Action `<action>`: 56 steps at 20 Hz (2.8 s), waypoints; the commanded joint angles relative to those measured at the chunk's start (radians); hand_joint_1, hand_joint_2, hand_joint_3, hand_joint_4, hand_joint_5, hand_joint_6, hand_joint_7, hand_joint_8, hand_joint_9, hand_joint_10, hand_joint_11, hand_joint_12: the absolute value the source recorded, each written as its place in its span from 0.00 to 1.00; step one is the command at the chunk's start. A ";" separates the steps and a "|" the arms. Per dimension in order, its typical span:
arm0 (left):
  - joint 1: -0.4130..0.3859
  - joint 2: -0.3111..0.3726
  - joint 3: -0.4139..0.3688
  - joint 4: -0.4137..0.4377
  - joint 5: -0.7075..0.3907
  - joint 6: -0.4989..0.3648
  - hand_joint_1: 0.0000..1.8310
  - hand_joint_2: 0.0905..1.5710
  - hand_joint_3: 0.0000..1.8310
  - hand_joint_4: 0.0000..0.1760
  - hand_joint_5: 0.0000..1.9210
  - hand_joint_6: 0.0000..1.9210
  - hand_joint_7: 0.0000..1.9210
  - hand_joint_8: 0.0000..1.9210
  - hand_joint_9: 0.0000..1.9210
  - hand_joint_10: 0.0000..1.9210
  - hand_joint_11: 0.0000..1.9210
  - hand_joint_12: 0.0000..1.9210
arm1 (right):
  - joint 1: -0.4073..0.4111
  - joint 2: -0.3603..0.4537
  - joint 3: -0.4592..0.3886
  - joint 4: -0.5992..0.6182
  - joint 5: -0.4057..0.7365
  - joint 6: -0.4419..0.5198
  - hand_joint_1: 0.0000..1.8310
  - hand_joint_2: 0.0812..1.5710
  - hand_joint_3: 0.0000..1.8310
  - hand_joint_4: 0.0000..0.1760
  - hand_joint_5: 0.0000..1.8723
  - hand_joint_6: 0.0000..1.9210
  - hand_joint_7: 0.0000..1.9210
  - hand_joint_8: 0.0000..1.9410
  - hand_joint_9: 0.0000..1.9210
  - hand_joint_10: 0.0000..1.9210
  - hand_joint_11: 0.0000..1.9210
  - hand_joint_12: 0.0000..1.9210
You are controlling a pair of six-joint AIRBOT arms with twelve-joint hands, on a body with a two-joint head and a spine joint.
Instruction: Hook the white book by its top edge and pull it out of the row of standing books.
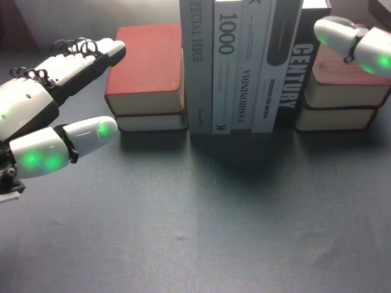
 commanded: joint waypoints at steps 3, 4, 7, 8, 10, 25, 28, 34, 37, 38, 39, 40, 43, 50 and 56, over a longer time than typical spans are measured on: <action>-0.011 -0.004 0.007 -0.018 -0.122 -0.008 0.07 0.89 0.00 0.00 0.00 0.00 0.00 0.00 0.00 0.00 0.00 0.00 | 0.024 -0.015 0.016 -0.003 0.069 -0.004 0.17 0.93 0.00 0.00 0.15 0.04 0.00 0.00 0.00 0.00 0.00 0.00; -0.011 -0.004 0.007 -0.018 -0.122 -0.008 0.07 0.89 0.00 0.00 0.00 0.00 0.00 0.00 0.00 0.00 0.00 0.00 | 0.024 -0.016 0.016 -0.003 0.065 -0.004 0.18 0.93 0.00 0.00 0.17 0.05 0.00 0.00 0.00 0.00 0.00 0.00; -0.011 -0.004 0.006 -0.021 -0.124 -0.009 0.07 0.89 0.00 0.05 0.00 0.00 0.00 0.00 0.00 0.00 0.00 0.00 | 0.024 -0.016 0.016 -0.003 0.057 -0.004 0.18 0.93 0.00 0.00 0.23 0.06 0.00 0.00 0.00 0.00 0.00 0.00; -0.011 -0.004 0.006 -0.022 -0.126 -0.009 0.08 0.89 0.00 0.05 0.00 0.00 0.00 0.00 0.00 0.00 0.00 0.00 | 0.024 -0.016 0.015 -0.003 0.057 -0.004 0.17 0.94 0.00 0.00 0.24 0.07 0.00 0.00 0.00 0.00 0.00 0.00; -0.010 -0.004 0.005 -0.023 -0.129 -0.010 0.08 0.89 0.00 0.00 0.00 0.00 0.00 0.00 0.00 0.00 0.00 0.00 | 0.024 -0.011 0.002 -0.004 0.059 -0.004 0.18 0.94 0.00 0.00 0.27 0.09 0.00 0.00 0.00 0.00 0.00 0.00; 0.026 0.016 -0.017 -0.067 -0.171 -0.008 0.05 0.90 0.00 0.00 0.00 0.00 0.00 0.00 0.00 0.00 0.00 0.00 | -0.300 0.108 -0.196 -0.122 0.344 0.168 0.03 0.95 0.00 0.00 0.20 0.21 0.00 0.00 0.00 0.00 0.00 0.00; 0.031 0.017 -0.019 -0.076 -0.178 -0.006 0.06 0.91 0.00 0.00 0.00 0.00 0.00 0.00 0.00 0.00 0.00 0.00 | -0.392 0.127 -0.233 -0.144 0.384 0.215 0.03 0.93 0.00 0.00 0.20 0.19 0.02 0.00 0.00 0.00 0.00 0.00; 0.040 0.019 -0.024 -0.091 -0.190 0.000 0.07 0.90 0.00 0.00 0.00 0.00 0.00 0.00 0.00 0.00 0.00 0.00 | -0.543 0.117 -0.256 -0.150 0.408 0.318 0.14 0.93 0.00 0.00 0.22 0.19 0.04 0.01 0.00 0.00 0.00 0.00; 0.039 0.018 -0.024 -0.092 -0.190 0.000 0.04 0.90 0.00 0.00 0.00 0.00 0.00 0.00 0.00 0.00 0.00 0.00 | -0.620 0.090 -0.250 -0.126 0.407 0.360 0.10 0.94 0.00 0.00 0.25 0.11 0.08 0.01 0.03 0.01 0.00 0.44; 0.039 0.017 -0.024 -0.094 -0.190 0.001 0.06 0.91 0.00 0.00 0.00 0.00 0.00 0.00 0.00 0.00 0.00 0.00 | -0.632 0.085 -0.250 -0.123 0.407 0.373 0.15 0.93 0.00 0.00 0.25 0.09 0.09 0.01 0.05 0.02 0.00 0.57; 0.039 0.017 -0.024 -0.096 -0.191 0.001 0.06 0.90 0.00 0.00 0.00 0.00 0.00 0.00 0.00 0.00 0.00 0.00 | -0.639 0.082 -0.251 -0.120 0.407 0.380 0.18 0.93 0.00 0.00 0.25 0.08 0.10 0.01 0.06 0.03 0.00 0.60; 0.040 0.017 -0.024 -0.097 -0.192 0.001 0.07 0.90 0.00 0.00 0.00 0.00 0.00 0.00 0.00 0.00 0.00 0.00 | -0.644 0.080 -0.251 -0.120 0.407 0.385 0.19 0.93 0.00 0.00 0.25 0.07 0.10 0.01 0.06 0.03 0.00 0.61; 0.041 0.016 -0.024 -0.097 -0.194 0.002 0.07 0.90 0.00 0.00 0.00 0.00 0.00 0.00 0.00 0.00 0.00 0.00 | -0.657 0.080 -0.253 -0.117 0.415 0.408 0.16 0.92 0.00 0.00 0.26 0.05 0.13 0.01 0.11 0.05 0.00 0.64; 0.053 0.017 -0.028 -0.102 -0.199 0.002 0.07 0.90 0.00 0.00 0.00 0.00 0.00 0.00 0.00 0.00 0.00 0.00 | -0.691 0.171 -0.292 -0.021 0.565 0.314 0.14 0.92 0.00 0.00 0.11 0.10 0.07 0.00 0.00 0.07 0.00 0.42; 0.061 0.019 -0.031 -0.112 -0.213 0.003 0.09 0.89 0.00 0.28 0.00 0.00 0.00 0.00 0.00 0.00 0.00 0.00 | -0.709 0.219 -0.295 0.096 0.689 0.235 0.10 0.95 0.00 0.00 0.00 0.00 0.00 0.00 0.00 0.00 0.00 0.00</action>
